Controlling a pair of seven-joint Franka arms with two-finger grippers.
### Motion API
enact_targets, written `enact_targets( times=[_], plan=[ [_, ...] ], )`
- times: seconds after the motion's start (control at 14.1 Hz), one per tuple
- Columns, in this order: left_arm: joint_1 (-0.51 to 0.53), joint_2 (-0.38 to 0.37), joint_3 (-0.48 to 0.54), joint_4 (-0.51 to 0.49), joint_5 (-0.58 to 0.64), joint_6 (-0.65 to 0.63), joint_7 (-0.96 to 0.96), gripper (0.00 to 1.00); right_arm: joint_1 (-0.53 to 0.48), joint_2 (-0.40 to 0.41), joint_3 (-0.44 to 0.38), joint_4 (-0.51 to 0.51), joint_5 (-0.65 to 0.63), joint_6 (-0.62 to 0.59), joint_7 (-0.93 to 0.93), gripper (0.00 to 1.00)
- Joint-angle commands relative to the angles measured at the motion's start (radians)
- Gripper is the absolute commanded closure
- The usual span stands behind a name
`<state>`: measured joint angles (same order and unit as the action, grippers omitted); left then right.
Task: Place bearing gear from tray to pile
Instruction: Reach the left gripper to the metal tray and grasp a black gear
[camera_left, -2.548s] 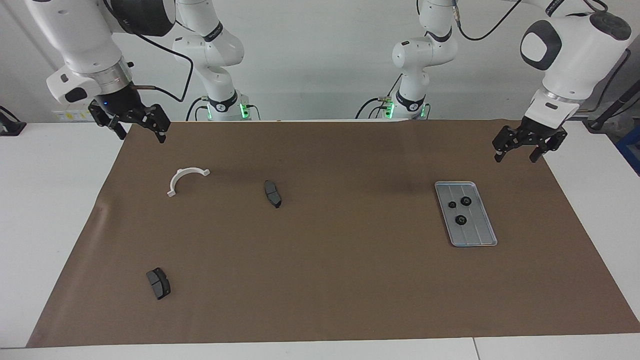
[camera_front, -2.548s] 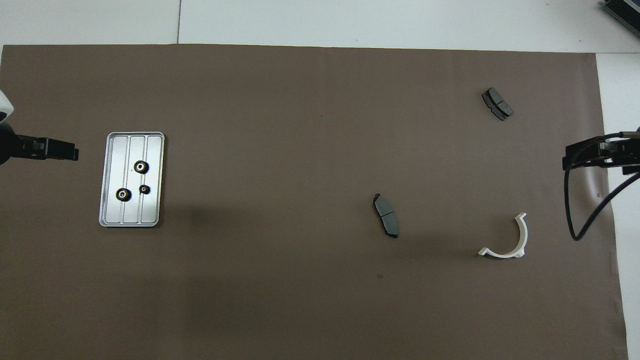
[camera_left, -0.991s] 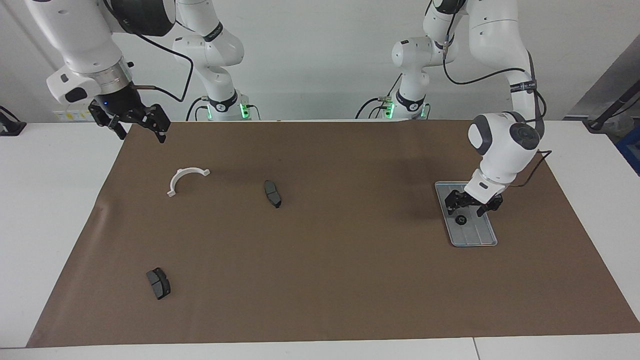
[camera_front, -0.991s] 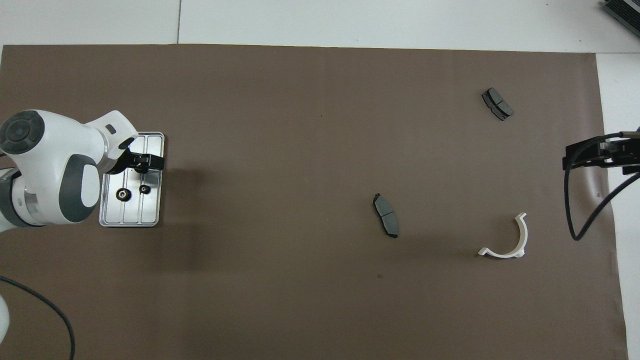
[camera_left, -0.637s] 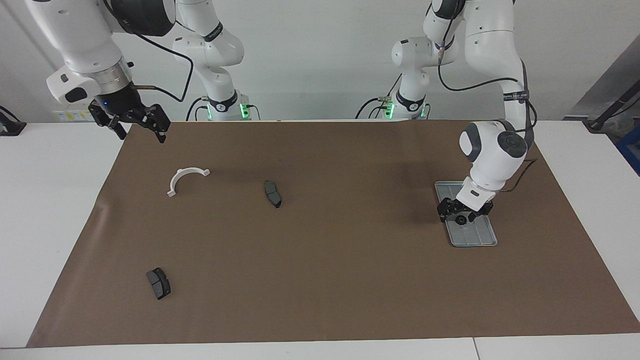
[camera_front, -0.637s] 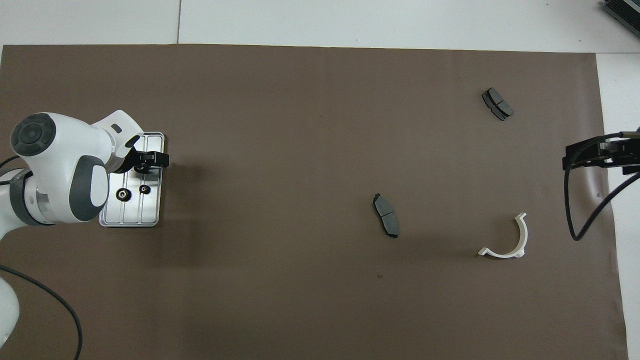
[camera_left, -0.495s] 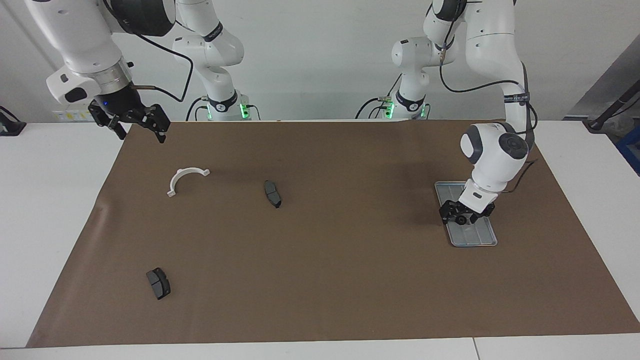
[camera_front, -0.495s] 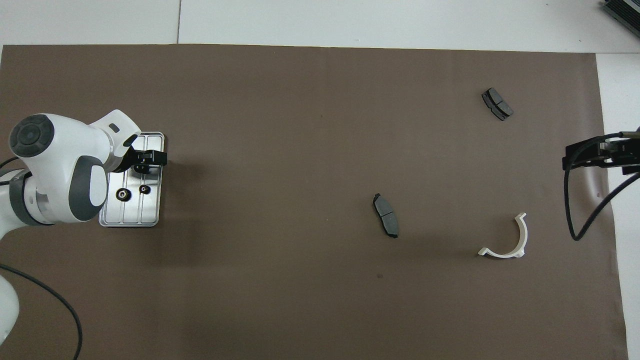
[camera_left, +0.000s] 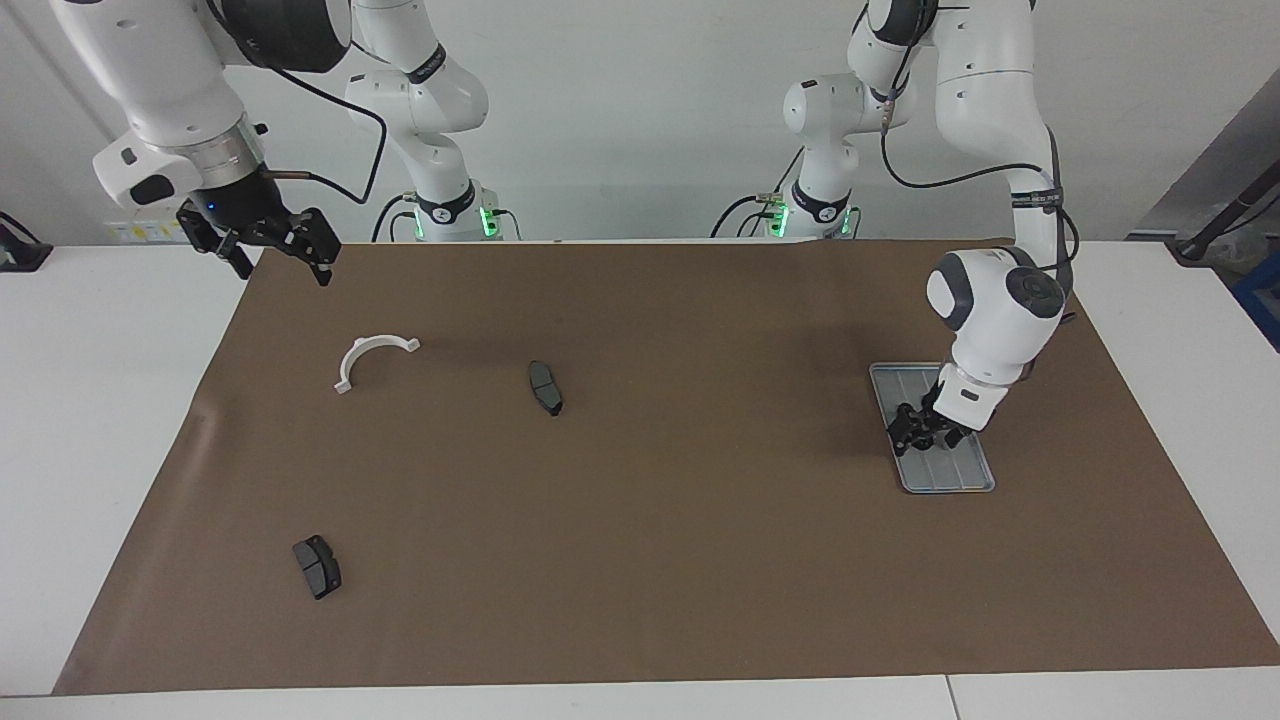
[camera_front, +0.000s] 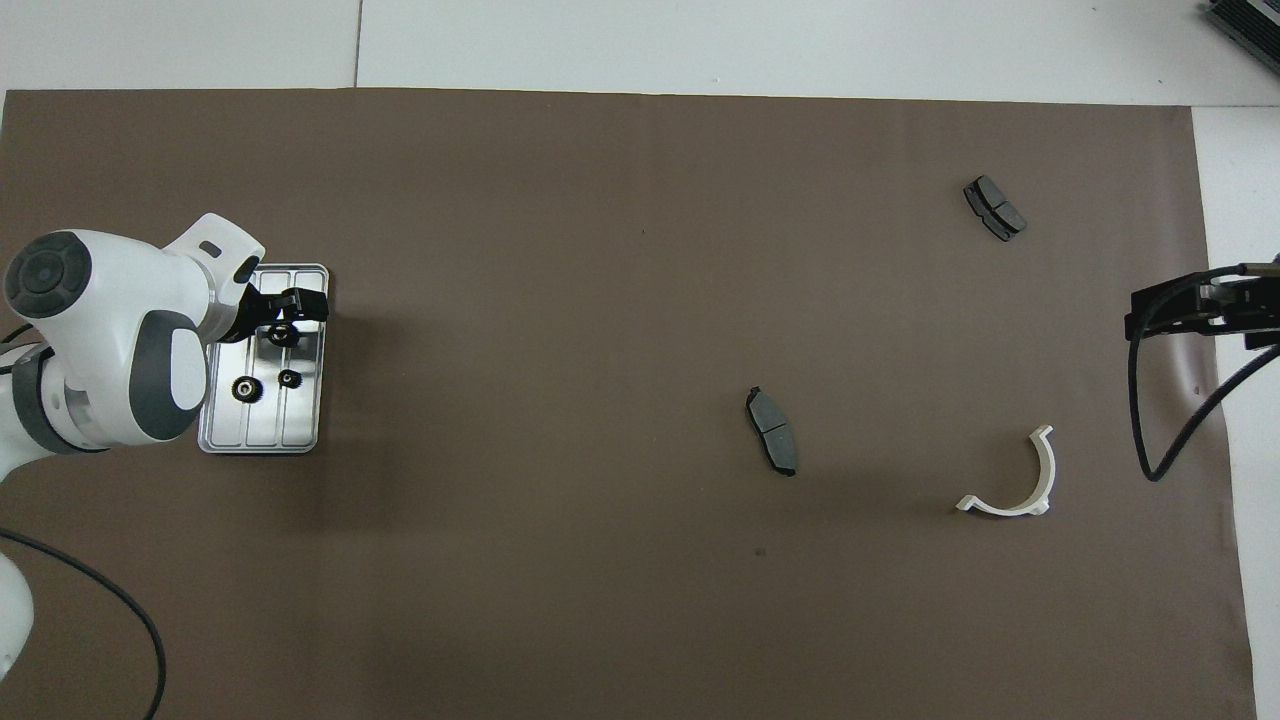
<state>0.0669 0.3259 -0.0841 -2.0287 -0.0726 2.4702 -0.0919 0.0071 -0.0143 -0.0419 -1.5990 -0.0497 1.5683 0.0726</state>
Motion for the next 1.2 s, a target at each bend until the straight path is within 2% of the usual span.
enact_targets(
  times=[0.0,0.28,0.78,0.92,1.06,1.13],
  plan=[
    [0.008,0.008,-0.002,0.001,-0.047,0.019,-0.014,0.00,-0.009,-0.019,0.005,-0.018,0.019,-0.001,-0.011,0.00],
    [0.037,0.007,-0.002,-0.002,-0.050,0.013,-0.014,0.00,-0.009,-0.019,0.005,-0.019,0.019,-0.001,-0.011,0.00],
    [0.021,0.005,-0.002,0.001,-0.050,-0.022,-0.025,0.00,-0.009,-0.019,0.005,-0.019,0.019,-0.001,-0.011,0.00],
    [0.021,0.005,0.000,0.001,-0.049,-0.023,-0.023,0.05,-0.009,-0.019,0.005,-0.019,0.019,-0.001,-0.011,0.00],
    [0.021,0.005,0.000,0.001,-0.049,-0.025,-0.020,0.20,-0.009,-0.019,0.005,-0.019,0.019,-0.001,-0.011,0.00],
    [0.021,0.005,0.000,0.001,-0.047,-0.031,-0.017,0.24,-0.009,-0.019,0.005,-0.018,0.019,-0.001,-0.011,0.00]
  ],
)
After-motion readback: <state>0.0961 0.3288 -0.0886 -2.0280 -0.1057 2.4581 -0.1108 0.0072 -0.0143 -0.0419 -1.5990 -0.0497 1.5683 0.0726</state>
